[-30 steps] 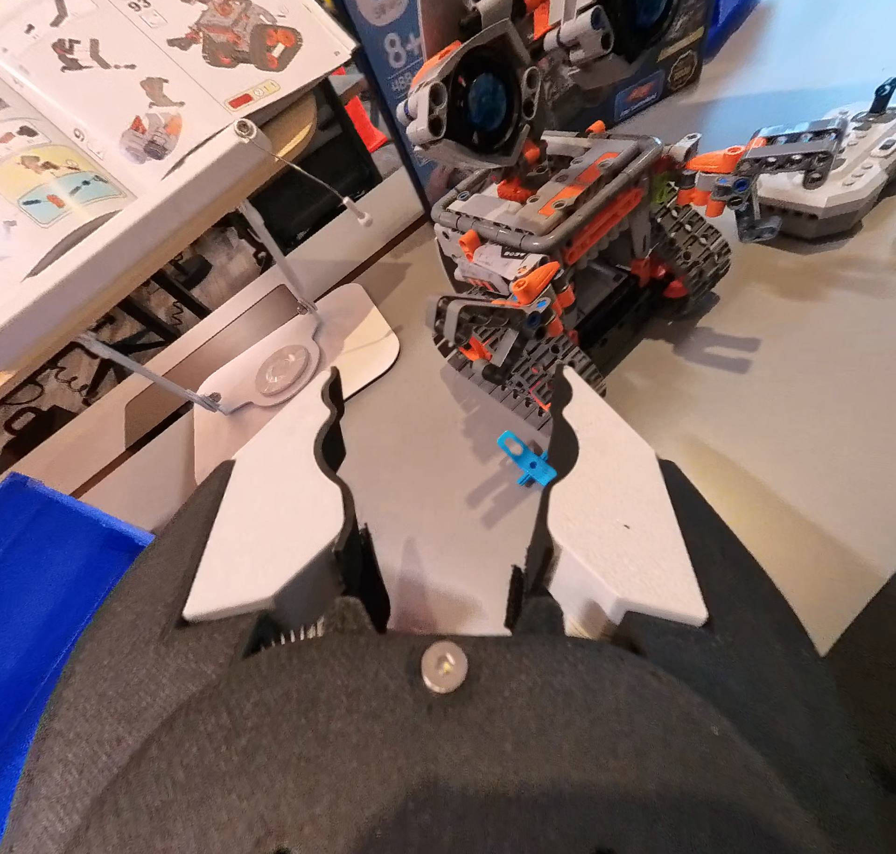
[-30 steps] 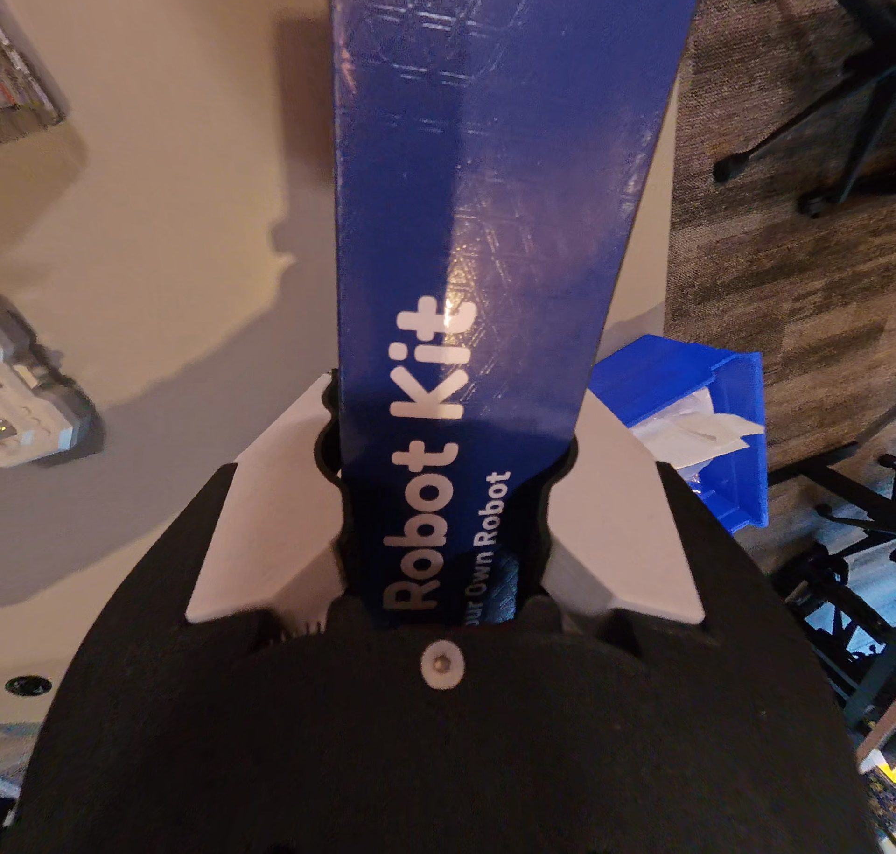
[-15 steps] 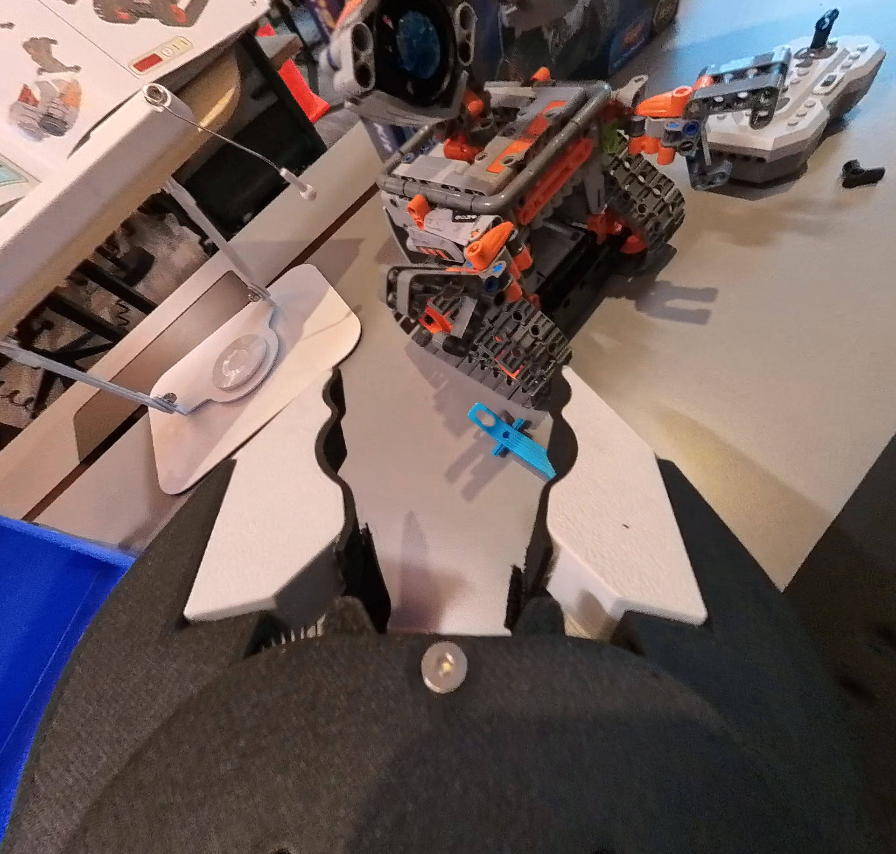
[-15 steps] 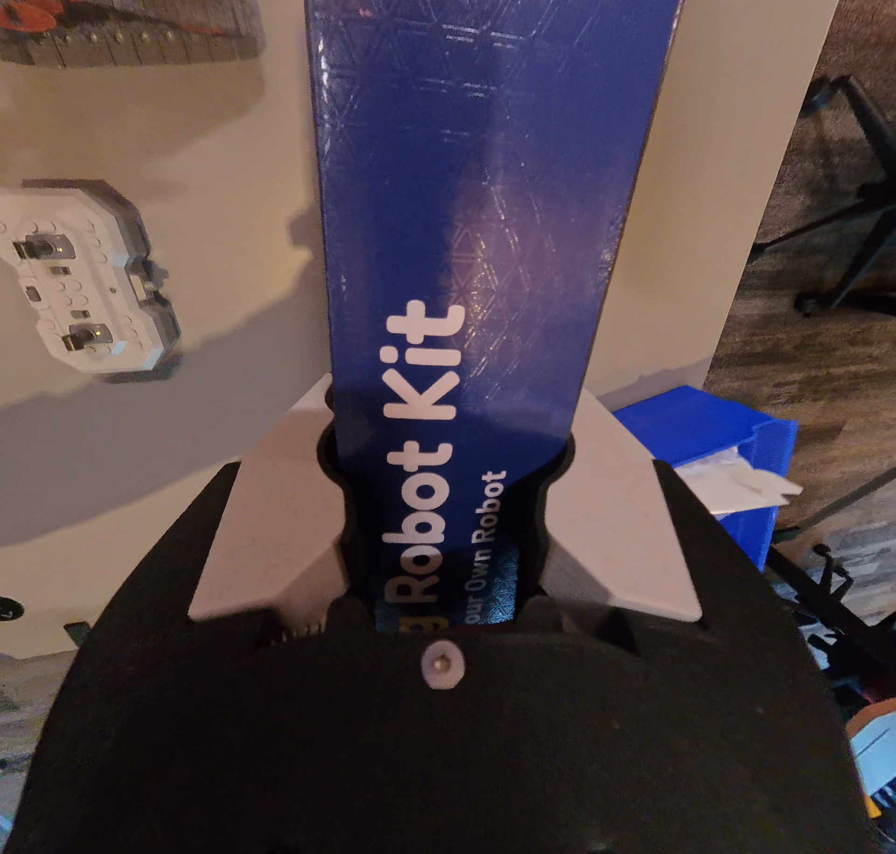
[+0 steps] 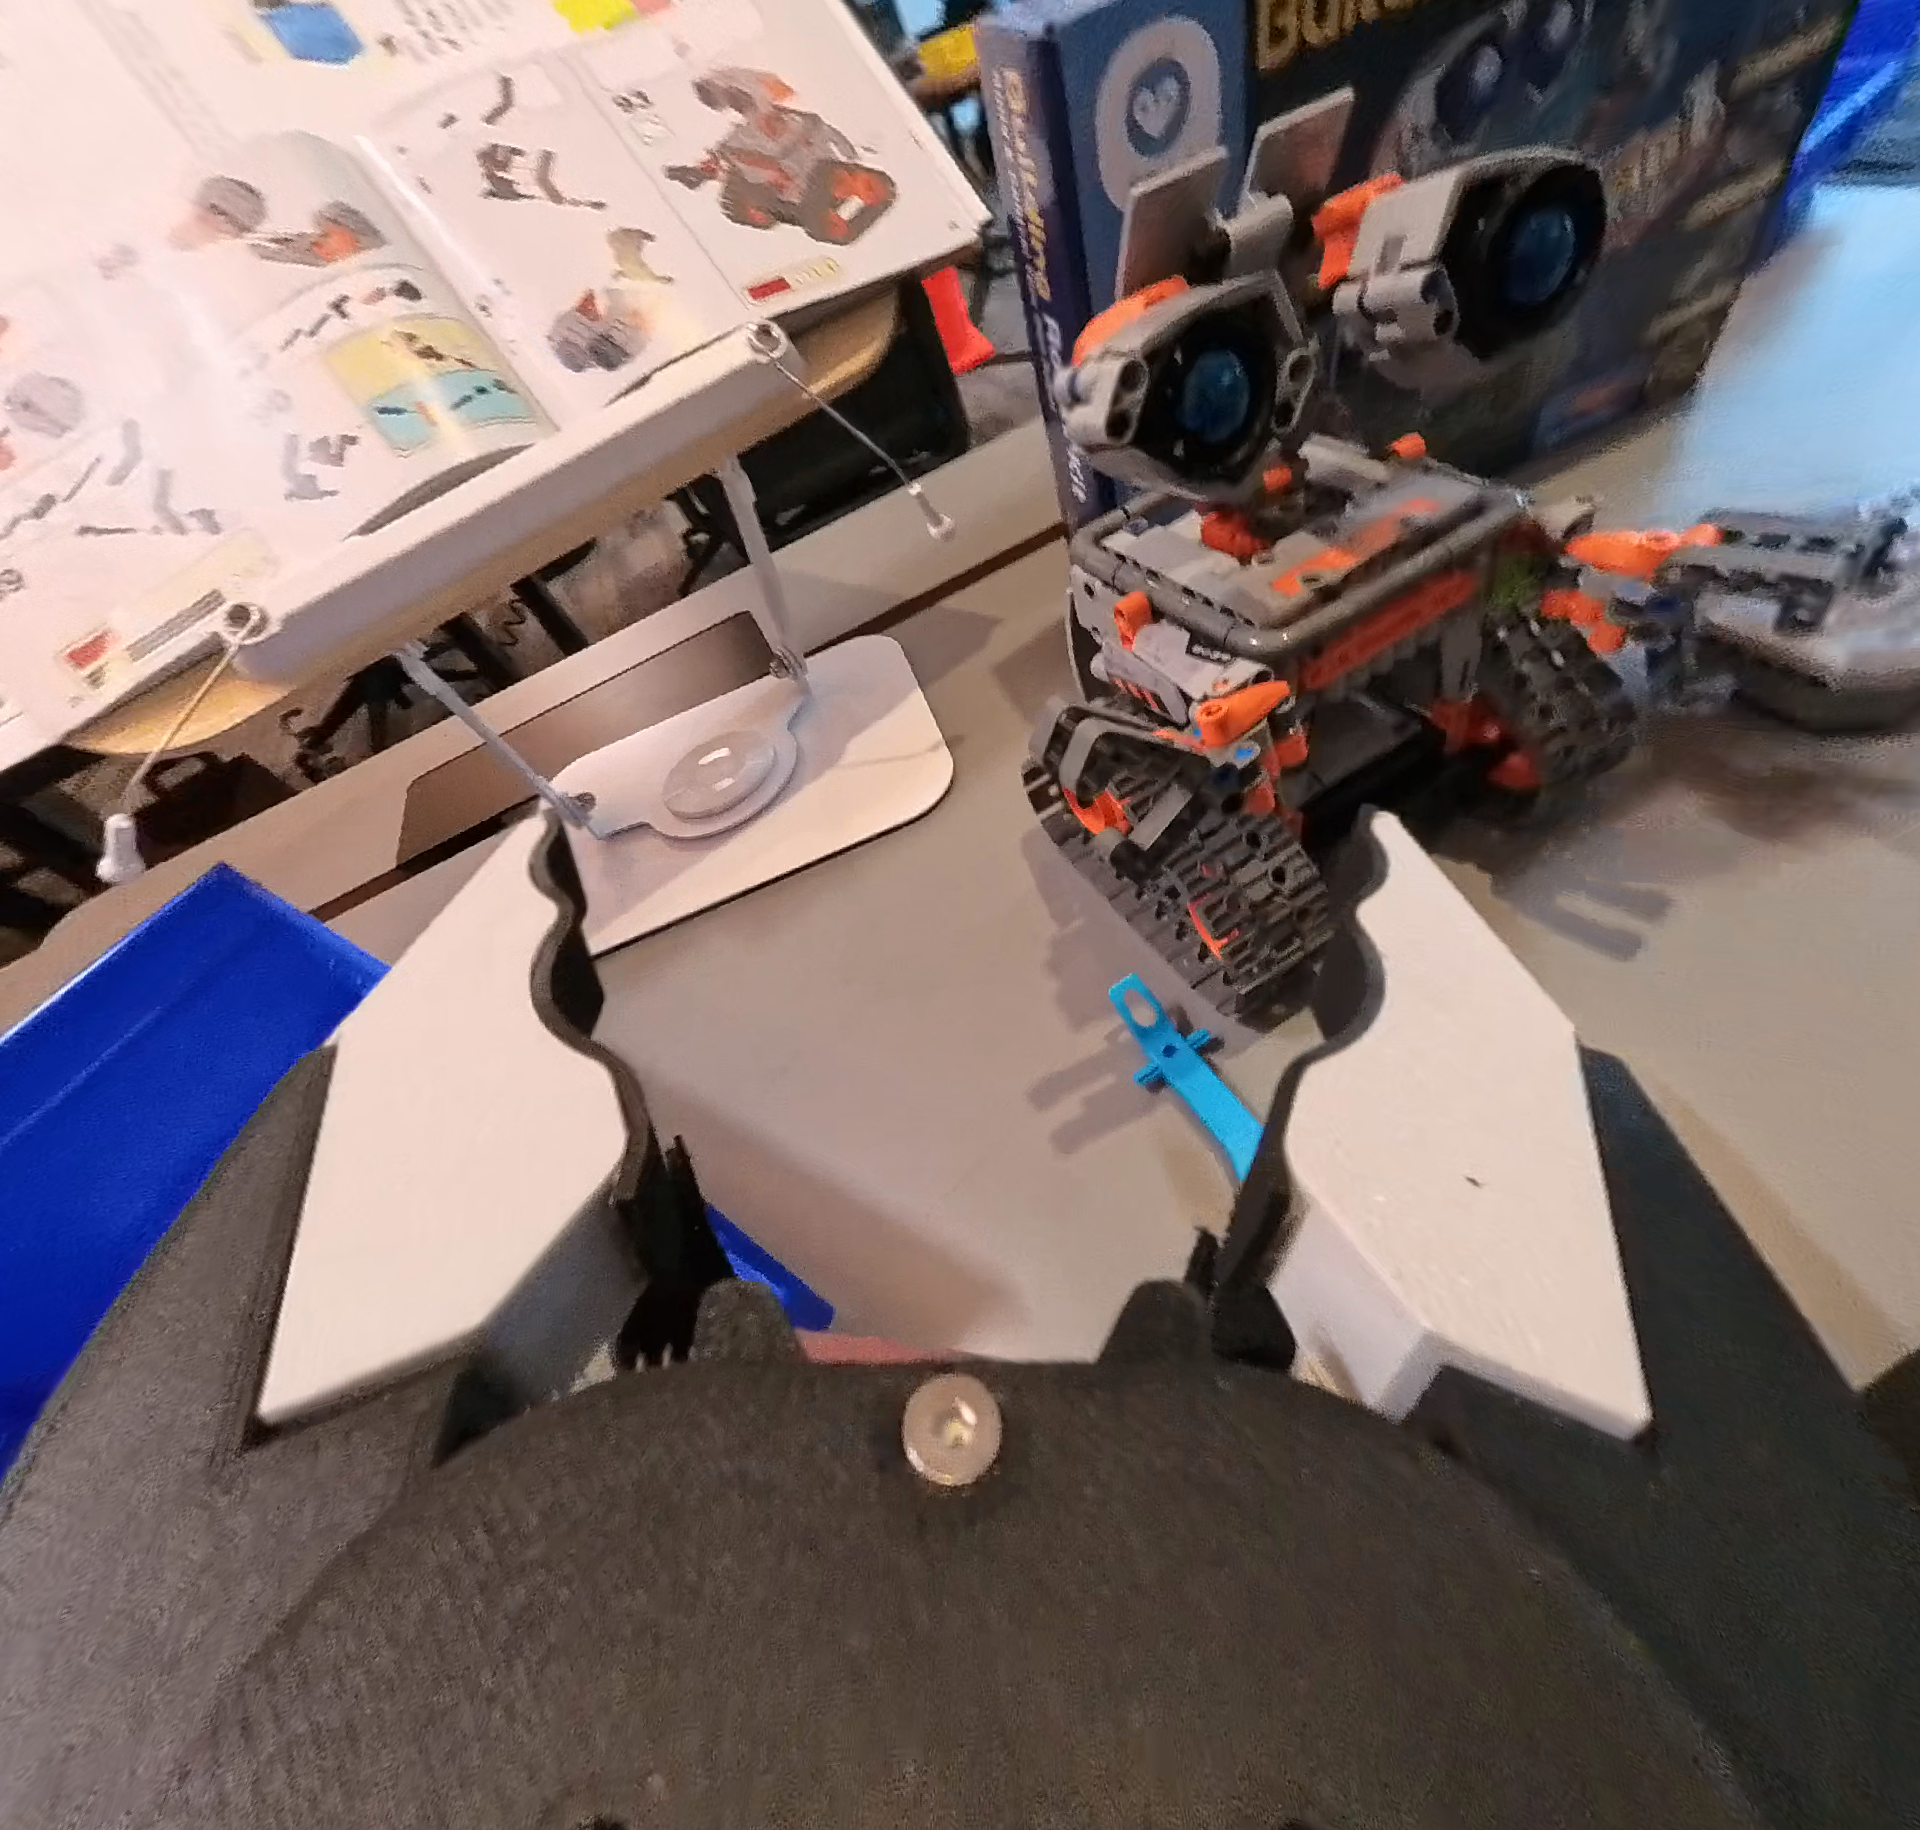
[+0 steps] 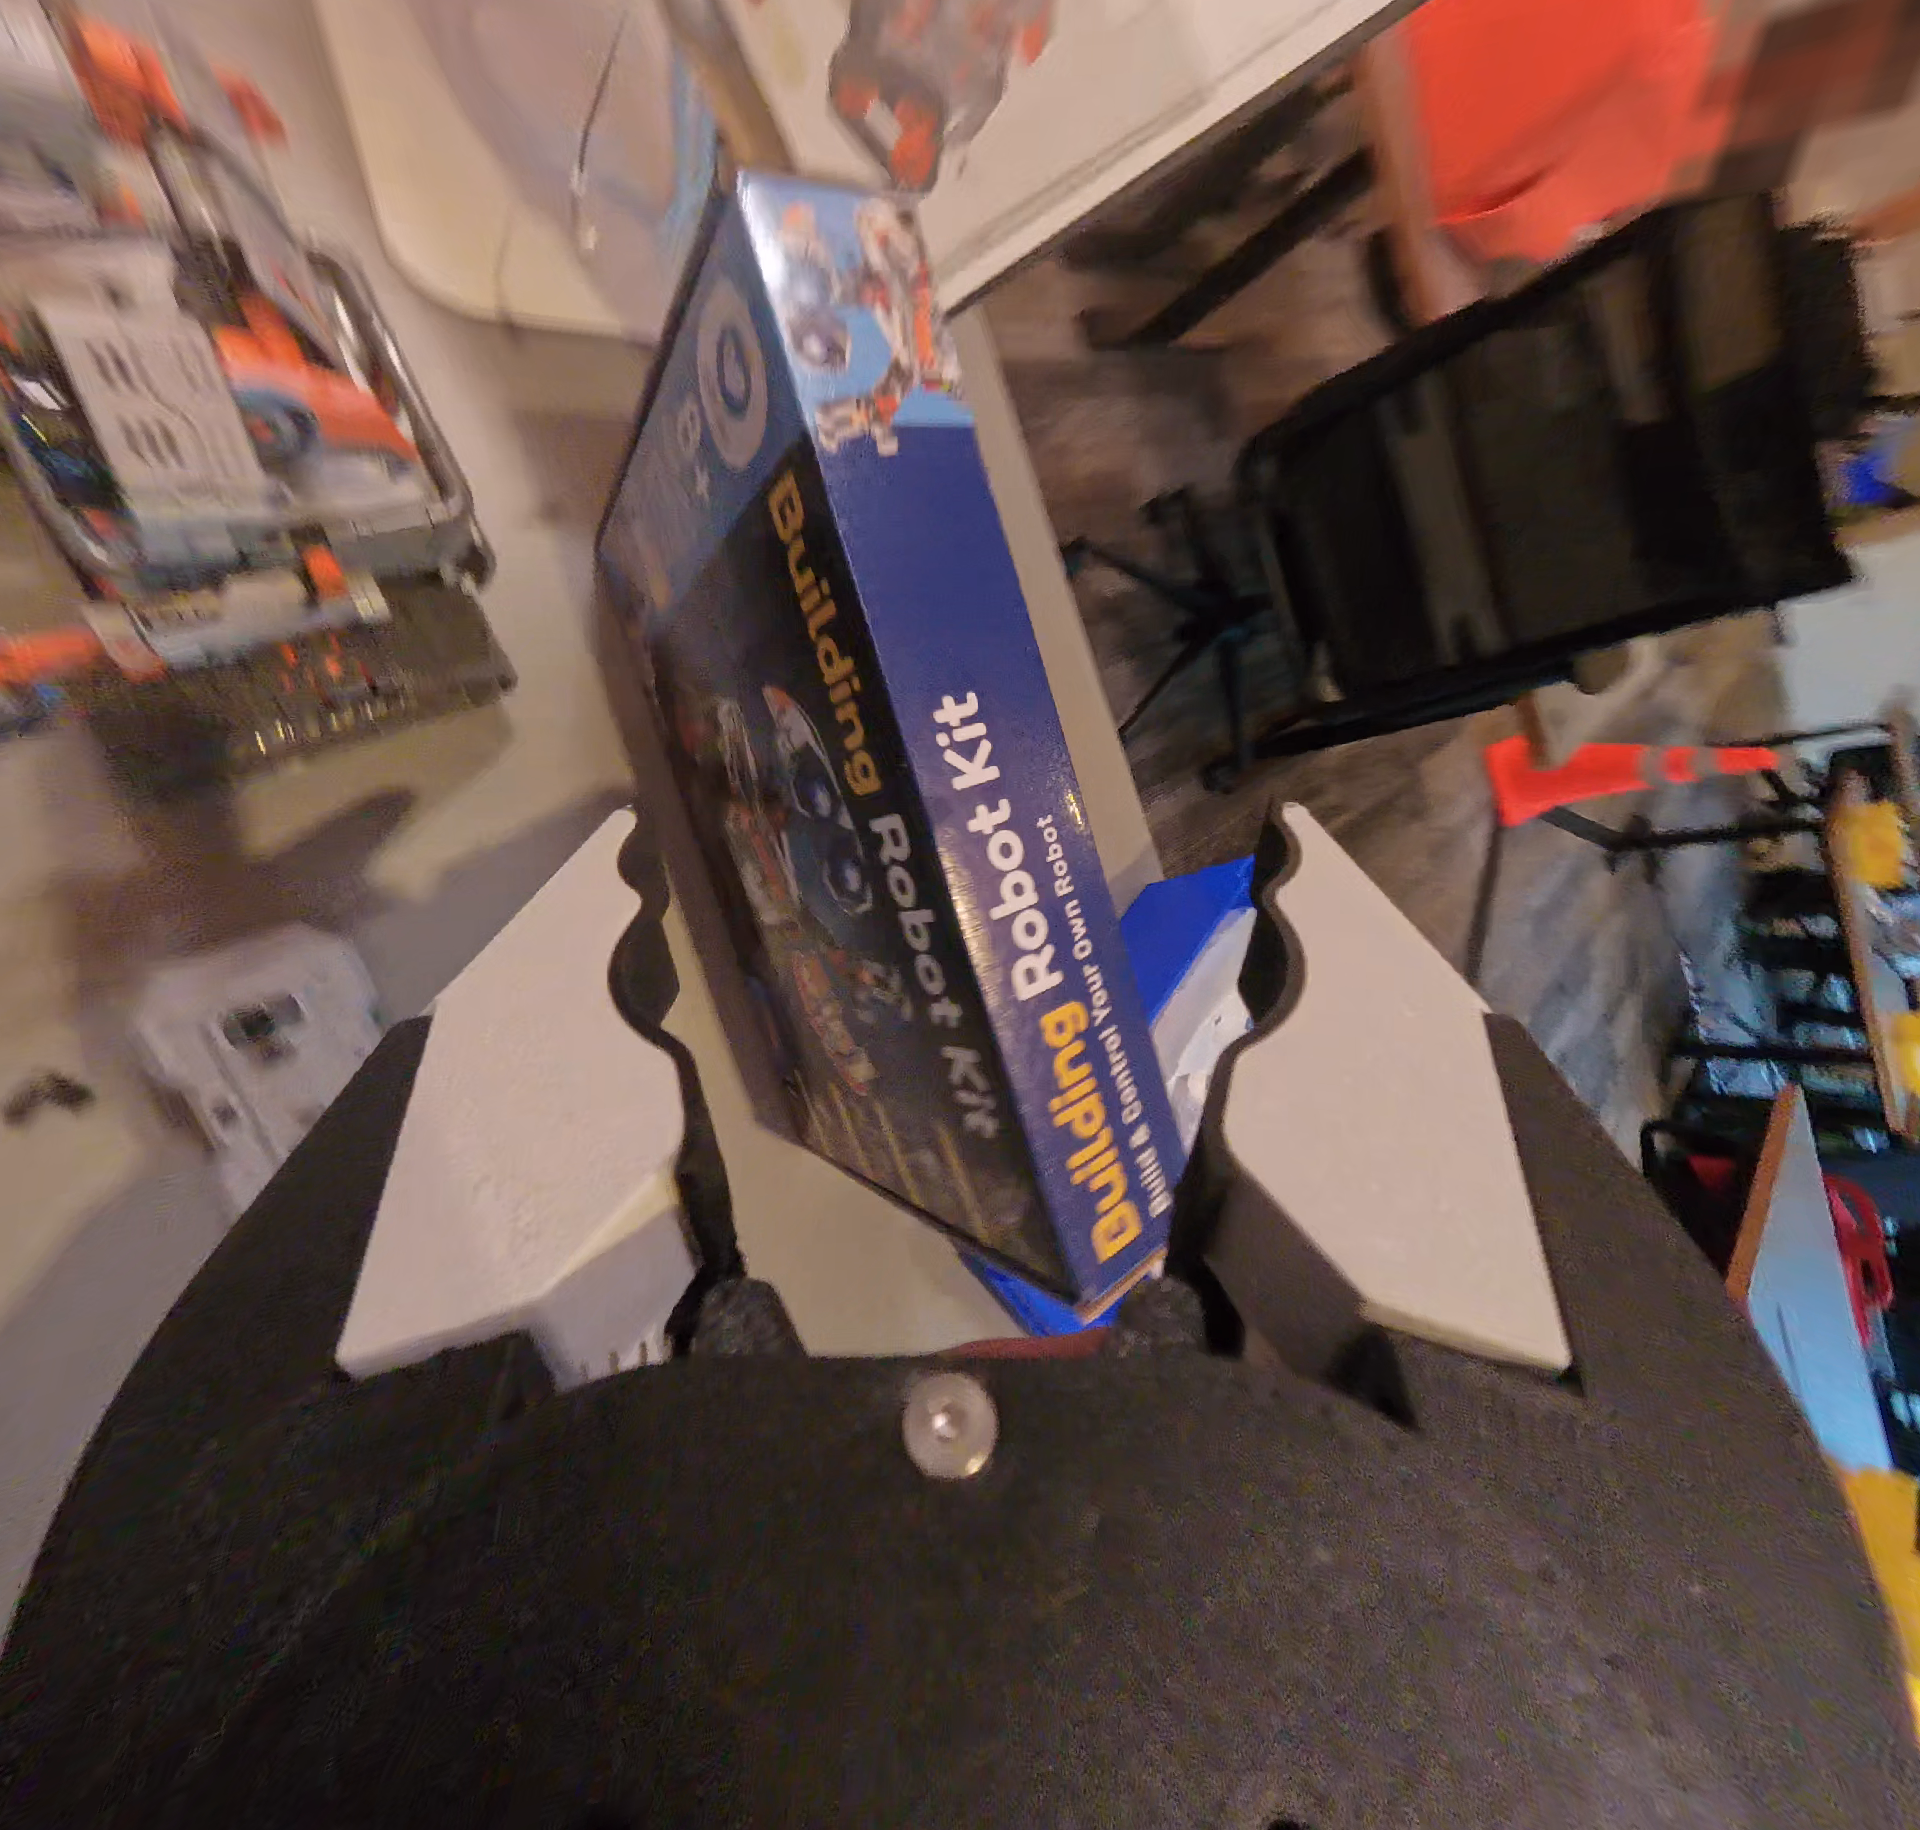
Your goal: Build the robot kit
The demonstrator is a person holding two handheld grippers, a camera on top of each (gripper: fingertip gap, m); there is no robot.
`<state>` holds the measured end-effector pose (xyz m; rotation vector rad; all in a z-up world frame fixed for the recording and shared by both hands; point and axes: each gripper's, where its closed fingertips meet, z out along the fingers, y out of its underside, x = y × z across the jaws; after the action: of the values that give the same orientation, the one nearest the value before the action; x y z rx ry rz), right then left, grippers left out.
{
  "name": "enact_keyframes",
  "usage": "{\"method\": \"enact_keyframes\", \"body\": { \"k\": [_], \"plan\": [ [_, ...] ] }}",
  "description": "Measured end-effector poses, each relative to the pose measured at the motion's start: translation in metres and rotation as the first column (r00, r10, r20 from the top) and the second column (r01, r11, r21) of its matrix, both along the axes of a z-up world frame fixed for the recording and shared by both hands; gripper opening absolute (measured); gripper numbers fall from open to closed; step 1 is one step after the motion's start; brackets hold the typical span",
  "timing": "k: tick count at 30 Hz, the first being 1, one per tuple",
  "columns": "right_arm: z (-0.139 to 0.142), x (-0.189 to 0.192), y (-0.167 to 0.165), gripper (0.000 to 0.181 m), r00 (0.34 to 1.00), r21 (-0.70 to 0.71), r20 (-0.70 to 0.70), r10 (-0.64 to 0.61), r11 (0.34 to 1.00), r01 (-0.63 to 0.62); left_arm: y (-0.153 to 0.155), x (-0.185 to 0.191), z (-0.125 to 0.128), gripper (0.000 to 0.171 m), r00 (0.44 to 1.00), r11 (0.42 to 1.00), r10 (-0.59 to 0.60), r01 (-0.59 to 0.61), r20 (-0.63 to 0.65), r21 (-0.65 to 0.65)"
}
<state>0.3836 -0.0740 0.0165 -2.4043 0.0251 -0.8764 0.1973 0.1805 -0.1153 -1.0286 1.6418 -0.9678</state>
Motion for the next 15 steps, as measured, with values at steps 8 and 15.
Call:
{"method": "enact_keyframes", "body": {
  "k": [8, 15],
  "plan": [
    [-0.041, -0.129, 0.022, 0.121, 0.985, 0.445, -0.078, -0.154, 0.879, 0.172, -0.018, -0.014, 0.017, 0.148, 0.978, 0.981, 0.171, -0.157, 0.116, -0.118],
    [-0.095, -0.160, 0.024, 0.118, 0.910, 0.692, -0.137, -0.391, 0.620, 0.370, -0.032, -0.020, 0.017, 0.150, 0.952, 0.968, 0.241, -0.221, 0.187, -0.120]
  ]
}}
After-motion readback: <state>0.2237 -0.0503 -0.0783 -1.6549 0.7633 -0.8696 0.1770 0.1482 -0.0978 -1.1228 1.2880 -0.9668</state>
